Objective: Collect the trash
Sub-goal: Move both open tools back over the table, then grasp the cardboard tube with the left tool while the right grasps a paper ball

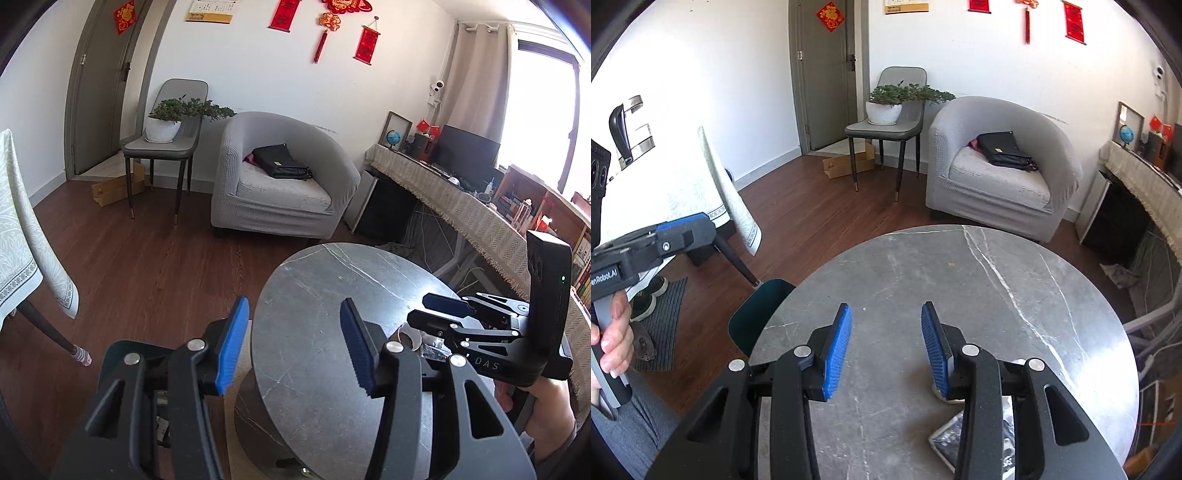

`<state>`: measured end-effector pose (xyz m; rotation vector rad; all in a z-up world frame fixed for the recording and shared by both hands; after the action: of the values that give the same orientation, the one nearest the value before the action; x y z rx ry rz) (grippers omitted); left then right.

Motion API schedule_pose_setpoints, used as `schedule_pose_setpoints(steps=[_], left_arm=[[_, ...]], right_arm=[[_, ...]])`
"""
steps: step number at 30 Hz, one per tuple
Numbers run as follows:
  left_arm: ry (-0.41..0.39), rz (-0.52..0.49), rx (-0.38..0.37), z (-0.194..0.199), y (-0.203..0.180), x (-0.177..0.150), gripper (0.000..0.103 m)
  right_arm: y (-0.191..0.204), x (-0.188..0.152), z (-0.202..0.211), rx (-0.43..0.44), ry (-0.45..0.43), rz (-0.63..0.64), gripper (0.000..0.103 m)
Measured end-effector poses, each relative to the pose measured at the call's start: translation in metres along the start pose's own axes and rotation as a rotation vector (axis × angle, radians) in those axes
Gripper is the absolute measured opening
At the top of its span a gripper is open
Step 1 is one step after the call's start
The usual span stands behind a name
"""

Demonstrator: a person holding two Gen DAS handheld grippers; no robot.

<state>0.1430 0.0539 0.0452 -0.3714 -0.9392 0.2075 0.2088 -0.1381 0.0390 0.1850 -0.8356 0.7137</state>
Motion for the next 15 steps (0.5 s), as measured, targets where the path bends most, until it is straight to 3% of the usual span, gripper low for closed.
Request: schedule_pose_setpoints(steps=[6,8,15], left_arm=[[0.058,-0.055,-0.047,-0.026,-0.036,-0.015,0.060],[0.072,-0.080,-0.068,-0.033,-0.048,-0.021,0.062],[0.132,-0.116,-0.107,-0.058,-0.075,-0.035,0.070]], right_arm=[[-0.046,-0.018,0.015,-0.038,-0.001,-0.079,0.041],[-0.061,-0.026,0.020,-0.052,-0.002,-0.113,0.051],[-0.108,-0.053,0.020,-0.023,0.016,-0.239,0.061]])
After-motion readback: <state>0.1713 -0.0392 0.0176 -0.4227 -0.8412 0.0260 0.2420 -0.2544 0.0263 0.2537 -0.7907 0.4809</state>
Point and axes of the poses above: each gripper's, at about its wrist camera, not at the fingertips, and z roughly against the way its jaws point, y to its left, x to its top, the point moved 1 cm from there along -z, roughly the way its jaws point, and after that the axes turned 9 degrees about z, right-handed, at the moved point
